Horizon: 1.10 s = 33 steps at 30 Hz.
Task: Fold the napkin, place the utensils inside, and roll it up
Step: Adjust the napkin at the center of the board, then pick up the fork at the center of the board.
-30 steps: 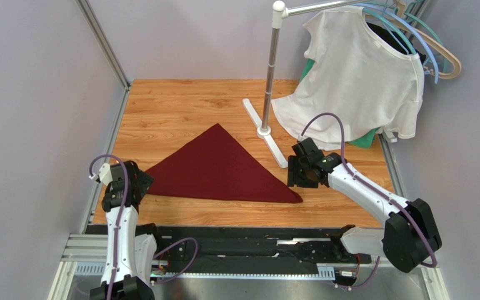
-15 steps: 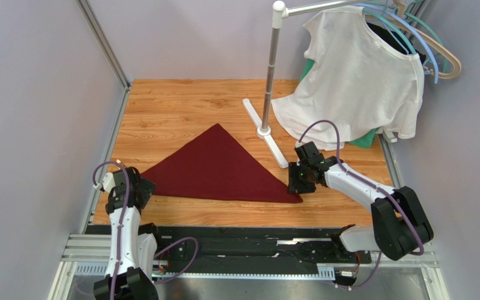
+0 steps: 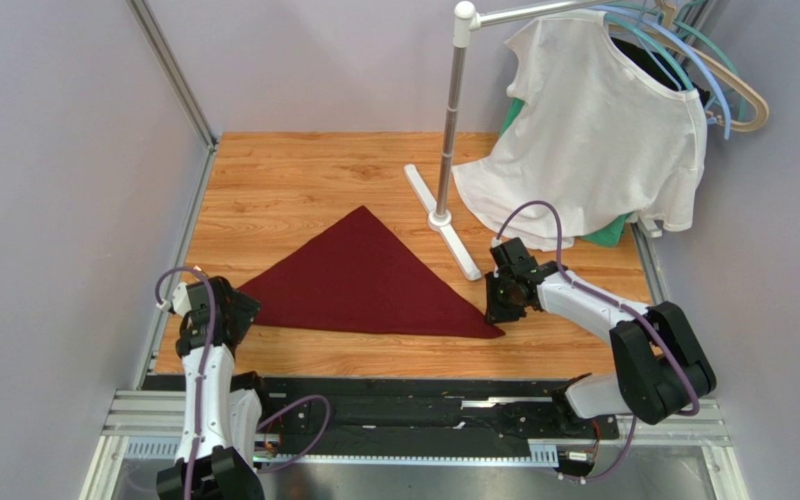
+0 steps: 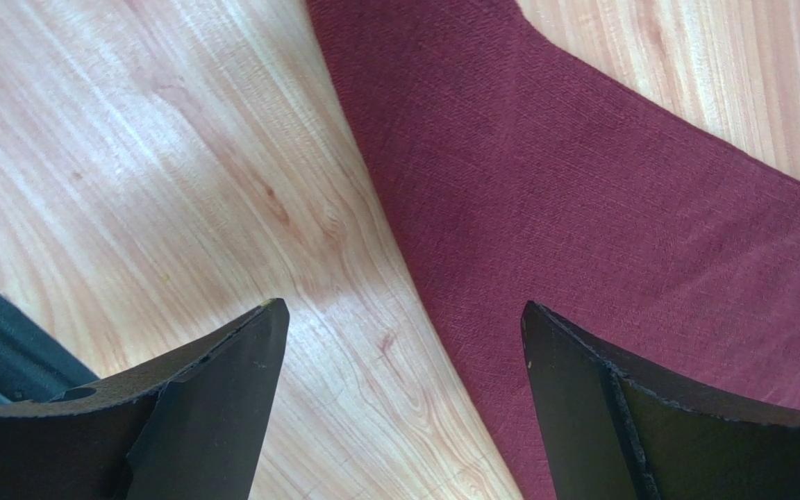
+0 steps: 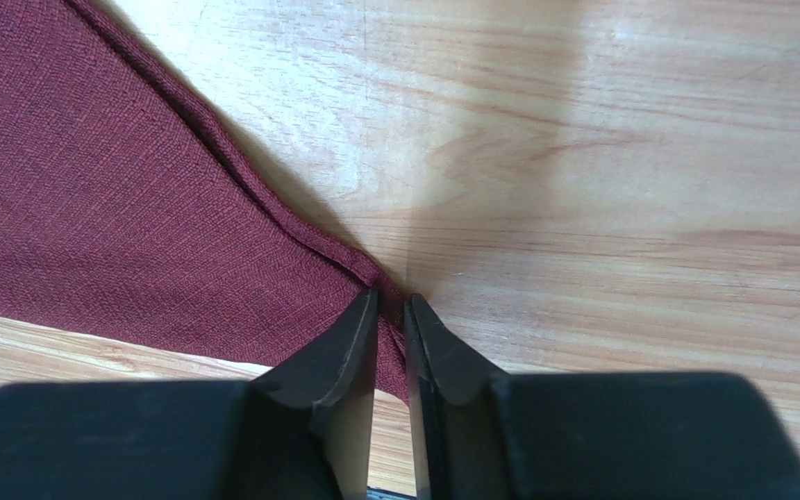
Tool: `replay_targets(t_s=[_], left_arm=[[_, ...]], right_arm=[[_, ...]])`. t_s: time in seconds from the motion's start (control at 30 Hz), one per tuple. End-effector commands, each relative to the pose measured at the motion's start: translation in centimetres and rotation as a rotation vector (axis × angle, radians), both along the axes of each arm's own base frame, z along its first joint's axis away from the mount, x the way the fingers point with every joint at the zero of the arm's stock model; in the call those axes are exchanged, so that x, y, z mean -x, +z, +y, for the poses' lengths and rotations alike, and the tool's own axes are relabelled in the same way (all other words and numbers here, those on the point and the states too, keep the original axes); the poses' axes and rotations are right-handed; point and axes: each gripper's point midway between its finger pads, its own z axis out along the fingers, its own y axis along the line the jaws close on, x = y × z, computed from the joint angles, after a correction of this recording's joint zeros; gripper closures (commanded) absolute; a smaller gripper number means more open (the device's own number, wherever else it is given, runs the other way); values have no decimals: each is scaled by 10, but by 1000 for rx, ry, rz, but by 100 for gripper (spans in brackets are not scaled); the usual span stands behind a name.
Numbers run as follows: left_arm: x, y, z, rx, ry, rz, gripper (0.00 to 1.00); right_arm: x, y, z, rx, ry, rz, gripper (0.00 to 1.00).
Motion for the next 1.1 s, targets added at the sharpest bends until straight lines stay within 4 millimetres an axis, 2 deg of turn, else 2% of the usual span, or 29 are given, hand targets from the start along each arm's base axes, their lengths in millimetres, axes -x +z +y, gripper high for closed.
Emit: replay_targets(t_s=[0.0,0.03,0.13,0.17,0.3,0.57,0.7,0.77,0.87,0.9,0.93,0.97,1.0,1.07], left_arm=[[-15,8,1,-13,-62,-46,10],[-17,7,-1,-5,-75,-46,11],[-24,5,-5,10,-115,-50,12],[-26,6,-5,8,-127,-55,12],[-36,9,-17,40,-207,-94,13],[-48,19,-27,34,-279,-132,13],[-59,39,-9,-40,-236,-145,12],[-60,42,-1,-60,-189,-137,12],[-51,48,38,-187,10,-73,12],[-52,55,45,-211,43,-77,12],[-51,54,51,-218,89,-62,12],[-48,55,61,-257,136,-37,12],[-54,66,67,-274,157,-48,13],[-57,60,78,-277,199,9,14]], right_arm=[[-1,-6,-10,53,-47,11,83],[0,-7,-11,53,-59,20,90],[4,-9,-14,54,-98,46,99],[3,-11,-20,80,-119,42,100],[7,-9,-29,103,-187,56,100],[13,-5,-66,180,-340,76,100],[12,2,-68,165,-363,71,100],[9,6,-66,155,-363,62,99],[5,16,-62,128,-348,39,86],[4,18,-61,124,-344,35,70],[3,21,-61,122,-339,27,60],[2,25,-61,121,-334,18,55],[0,30,-61,119,-326,1,49],[-4,38,-58,103,-310,-20,47]])
